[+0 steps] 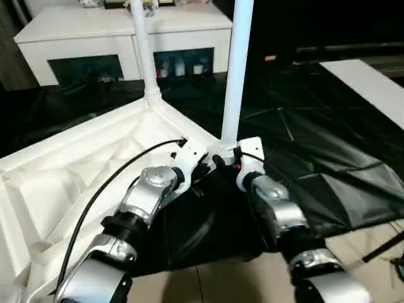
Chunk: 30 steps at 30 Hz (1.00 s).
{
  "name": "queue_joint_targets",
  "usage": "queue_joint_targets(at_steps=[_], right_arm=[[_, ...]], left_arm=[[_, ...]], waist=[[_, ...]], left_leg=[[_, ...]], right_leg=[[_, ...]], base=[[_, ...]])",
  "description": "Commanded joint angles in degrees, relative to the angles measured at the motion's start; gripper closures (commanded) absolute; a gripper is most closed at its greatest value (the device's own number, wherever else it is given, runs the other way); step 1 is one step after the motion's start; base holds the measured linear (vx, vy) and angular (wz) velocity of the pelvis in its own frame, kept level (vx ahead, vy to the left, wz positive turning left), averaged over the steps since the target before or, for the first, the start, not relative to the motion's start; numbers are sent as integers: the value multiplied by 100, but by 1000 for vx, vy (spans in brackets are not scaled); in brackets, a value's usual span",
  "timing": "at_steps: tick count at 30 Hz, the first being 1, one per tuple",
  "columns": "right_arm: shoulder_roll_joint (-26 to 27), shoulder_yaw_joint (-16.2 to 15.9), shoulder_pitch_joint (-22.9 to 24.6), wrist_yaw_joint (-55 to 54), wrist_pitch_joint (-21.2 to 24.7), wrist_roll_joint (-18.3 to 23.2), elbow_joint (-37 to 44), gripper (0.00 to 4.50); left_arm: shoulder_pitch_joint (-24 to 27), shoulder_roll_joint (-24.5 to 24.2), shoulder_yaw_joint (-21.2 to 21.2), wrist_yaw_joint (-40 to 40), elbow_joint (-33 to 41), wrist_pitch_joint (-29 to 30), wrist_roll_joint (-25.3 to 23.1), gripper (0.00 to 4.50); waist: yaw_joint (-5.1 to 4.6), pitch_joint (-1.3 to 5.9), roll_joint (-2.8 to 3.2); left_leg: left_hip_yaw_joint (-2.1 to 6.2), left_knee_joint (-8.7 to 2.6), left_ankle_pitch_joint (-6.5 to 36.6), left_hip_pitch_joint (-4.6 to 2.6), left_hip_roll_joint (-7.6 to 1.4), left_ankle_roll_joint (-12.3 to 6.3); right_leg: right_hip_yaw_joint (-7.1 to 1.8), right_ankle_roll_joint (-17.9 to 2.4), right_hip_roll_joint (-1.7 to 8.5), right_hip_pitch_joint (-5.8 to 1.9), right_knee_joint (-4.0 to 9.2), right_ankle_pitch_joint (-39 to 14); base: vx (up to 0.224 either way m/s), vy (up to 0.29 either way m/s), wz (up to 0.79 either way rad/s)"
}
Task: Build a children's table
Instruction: Rotate leg to tighten
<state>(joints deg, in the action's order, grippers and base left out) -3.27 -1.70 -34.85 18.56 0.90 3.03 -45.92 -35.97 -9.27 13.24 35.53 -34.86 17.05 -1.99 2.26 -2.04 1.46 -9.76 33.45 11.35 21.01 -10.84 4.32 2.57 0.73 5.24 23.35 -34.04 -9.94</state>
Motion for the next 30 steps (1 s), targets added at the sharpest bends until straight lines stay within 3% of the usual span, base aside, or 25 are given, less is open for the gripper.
queue_joint_targets(at_steps=[1,3,6,7,9,12,16,21,26,27,30], right_arm=[[-228,-25,-44,642,-44,132,207,66],[-525,-116,17,1317,-36,174,348,66],[-1308,-530,391,3036,33,285,943,66],[-1308,-530,391,3036,33,285,943,66],[-1564,-657,525,3534,44,347,1153,66],[-1810,-754,635,4097,141,465,1343,66],[-1859,-794,631,4310,105,452,1356,66],[-1767,-844,550,4261,47,378,1287,66],[-1730,-932,505,4371,3,322,1186,66],[-1717,-919,496,4377,11,336,1171,94],[-1658,-884,469,4417,24,379,1115,102]], left_arm=[[311,-206,209,632,19,-81,51,450],[418,-384,305,951,155,-63,78,450],[642,-853,515,1826,587,-90,216,450],[642,-853,515,1826,587,-90,216,450],[717,-1029,568,2178,786,2,293,450],[859,-1309,641,2854,1235,104,547,450],[905,-1495,735,3185,1505,228,637,450],[864,-1506,715,3150,1447,196,591,450],[884,-1531,699,3129,1527,273,594,450],[886,-1534,698,3127,1537,282,596,450],[890,-1537,693,3120,1535,283,590,450]], waist=[[44,350,-43],[68,349,-49],[126,356,-68],[131,345,-71],[162,337,-63],[153,307,-60],[133,289,-45],[132,294,-66],[140,315,-81],[141,314,-79],[144,321,-78]], left_leg=[[-15,-363,738,-1,-148,-485],[-25,-350,639,4,-148,-625],[-21,-326,533,-11,-171,-775],[-27,-327,514,-11,-179,-802],[-39,-329,639,-41,-188,-762],[-31,-372,951,-29,-210,-621],[-45,-382,1099,-43,-211,-506],[-27,-392,1100,-39,-195,-382],[-33,-362,835,-35,-189,-471],[-35,-360,826,-36,-188,-483],[-38,-348,749,-36,-185,-528]], right_leg=[[-161,-1517,235,-296,304,-266],[-150,-1643,238,-322,277,-57],[-146,-1690,241,-344,242,115],[-152,-1715,241,-336,242,158],[-148,-1776,235,-315,248,-40],[-141,-1748,240,-309,273,-497],[-156,-1727,227,-268,293,-702],[-164,-1626,239,-281,303,-840],[-161,-1672,240,-293,263,-539],[-160,-1681,235,-289,263,-529],[-157,-1710,234,-291,253,-441]], base=[[0,0,0],[30,-7,0],[0,0,0],[0,0,0],[0,0,0],[0,0,0],[0,0,0],[0,0,0],[0,0,0],[0,0,0],[0,0,0]])
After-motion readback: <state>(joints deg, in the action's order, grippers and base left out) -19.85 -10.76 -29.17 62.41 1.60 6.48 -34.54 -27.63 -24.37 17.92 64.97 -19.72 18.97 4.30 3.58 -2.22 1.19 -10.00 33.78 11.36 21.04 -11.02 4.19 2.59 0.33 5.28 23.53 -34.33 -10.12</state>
